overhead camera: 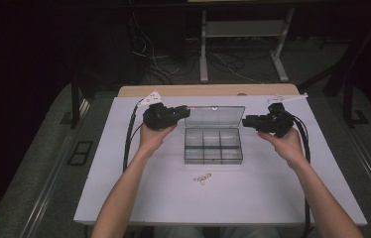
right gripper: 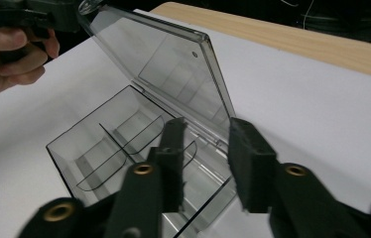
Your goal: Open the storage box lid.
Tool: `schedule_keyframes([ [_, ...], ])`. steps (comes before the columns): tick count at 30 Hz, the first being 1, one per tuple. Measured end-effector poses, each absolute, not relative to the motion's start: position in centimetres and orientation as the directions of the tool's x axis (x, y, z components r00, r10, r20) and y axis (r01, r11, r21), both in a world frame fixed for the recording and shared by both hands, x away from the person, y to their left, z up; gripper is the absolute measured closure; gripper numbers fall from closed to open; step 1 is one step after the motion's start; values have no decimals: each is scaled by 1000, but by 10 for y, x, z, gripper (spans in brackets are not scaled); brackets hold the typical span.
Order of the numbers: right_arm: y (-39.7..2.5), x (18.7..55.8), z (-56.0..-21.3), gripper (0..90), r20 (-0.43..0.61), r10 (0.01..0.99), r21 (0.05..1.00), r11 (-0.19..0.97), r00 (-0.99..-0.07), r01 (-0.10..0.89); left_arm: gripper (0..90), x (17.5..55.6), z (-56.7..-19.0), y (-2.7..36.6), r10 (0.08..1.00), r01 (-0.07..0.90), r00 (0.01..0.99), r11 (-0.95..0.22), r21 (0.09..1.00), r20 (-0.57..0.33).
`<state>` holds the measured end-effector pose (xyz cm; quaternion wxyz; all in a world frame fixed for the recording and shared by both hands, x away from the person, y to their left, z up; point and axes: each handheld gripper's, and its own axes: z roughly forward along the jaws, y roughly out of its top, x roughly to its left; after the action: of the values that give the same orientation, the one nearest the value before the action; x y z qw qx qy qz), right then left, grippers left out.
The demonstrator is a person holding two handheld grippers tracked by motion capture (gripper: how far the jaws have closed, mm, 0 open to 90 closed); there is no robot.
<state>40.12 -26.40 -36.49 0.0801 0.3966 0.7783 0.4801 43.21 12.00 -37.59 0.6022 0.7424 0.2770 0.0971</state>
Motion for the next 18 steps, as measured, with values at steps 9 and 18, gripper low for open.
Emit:
schedule_keyframes([
  [9,-259,420,-353,579,249,689,824,218,-681,522,732,439,-378,120,534,303,818,-86,949,-212],
  [18,-255,440,-348,663,281,669,825,197,-688,529,744,445,-380,122,534,319,811,-63,946,-238],
])
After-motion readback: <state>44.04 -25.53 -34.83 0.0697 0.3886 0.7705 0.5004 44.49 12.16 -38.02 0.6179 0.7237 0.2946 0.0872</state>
